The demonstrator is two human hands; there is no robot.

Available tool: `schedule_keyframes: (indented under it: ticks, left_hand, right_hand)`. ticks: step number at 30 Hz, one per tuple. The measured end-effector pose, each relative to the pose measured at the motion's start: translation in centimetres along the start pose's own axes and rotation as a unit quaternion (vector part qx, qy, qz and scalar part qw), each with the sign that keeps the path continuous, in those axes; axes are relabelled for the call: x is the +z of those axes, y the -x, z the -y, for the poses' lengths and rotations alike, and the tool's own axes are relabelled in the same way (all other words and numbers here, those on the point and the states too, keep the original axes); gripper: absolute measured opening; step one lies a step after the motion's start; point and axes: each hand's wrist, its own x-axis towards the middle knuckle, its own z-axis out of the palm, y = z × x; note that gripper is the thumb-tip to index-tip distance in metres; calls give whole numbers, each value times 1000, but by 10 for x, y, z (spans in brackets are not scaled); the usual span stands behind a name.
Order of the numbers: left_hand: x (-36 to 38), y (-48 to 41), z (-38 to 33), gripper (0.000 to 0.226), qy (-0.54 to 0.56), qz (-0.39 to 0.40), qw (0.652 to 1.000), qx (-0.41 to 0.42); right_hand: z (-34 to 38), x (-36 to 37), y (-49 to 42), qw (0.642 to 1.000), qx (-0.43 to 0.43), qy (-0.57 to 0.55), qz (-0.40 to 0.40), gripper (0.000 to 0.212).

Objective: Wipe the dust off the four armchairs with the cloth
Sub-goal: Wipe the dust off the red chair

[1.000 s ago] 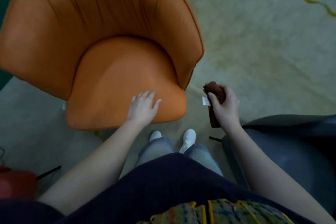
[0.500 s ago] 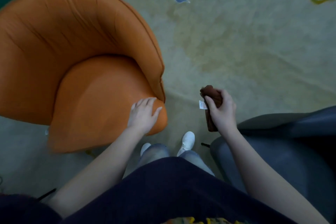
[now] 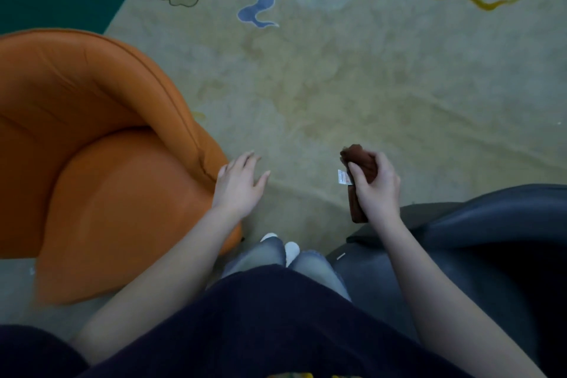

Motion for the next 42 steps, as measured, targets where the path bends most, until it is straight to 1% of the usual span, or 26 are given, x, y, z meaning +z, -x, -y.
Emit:
schedule_keyframes:
  ticks: [4, 8, 14, 17, 23, 27, 31, 38, 42]
  left_hand:
    - [-11, -25, -10, 46, -14, -26, 1000, 5]
    - [-18, -62, -22, 48, -31, -23, 999, 13]
    - [-26, -140, -39, 46, -20, -1, 1000, 17]
    - [-39, -189, -42, 46, -3, 0, 1000, 5]
    - [-79, -268, -37, 46, 26, -16, 999, -25]
    - [-99, -291, -27, 46, 40, -23, 997, -61]
    - [-111, -304, -19, 46, 54, -26, 992, -107]
    - [-127, -337, -25, 49, 111, -50, 972, -203]
    - [-137, -365, -40, 54, 121, -59, 956, -260]
  right_hand:
    - [-6, -9, -21, 1000, 12, -3, -15, 24]
    - [-9, -15, -55, 999, 23, 2, -32, 26]
    - [6, -14, -141, 998, 19, 7, -64, 24]
    - [22, -7, -190, 998, 15, 12, -62, 24]
    - [60, 14, -264, 999, -14, 29, -23, 22]
    - [86, 33, -305, 998, -32, 32, 30, 22]
    - [112, 53, -345, 993, -69, 31, 85, 23]
    - [152, 90, -436, 968, -168, 26, 183, 24]
    - [172, 94, -499, 949, -220, 28, 224, 24]
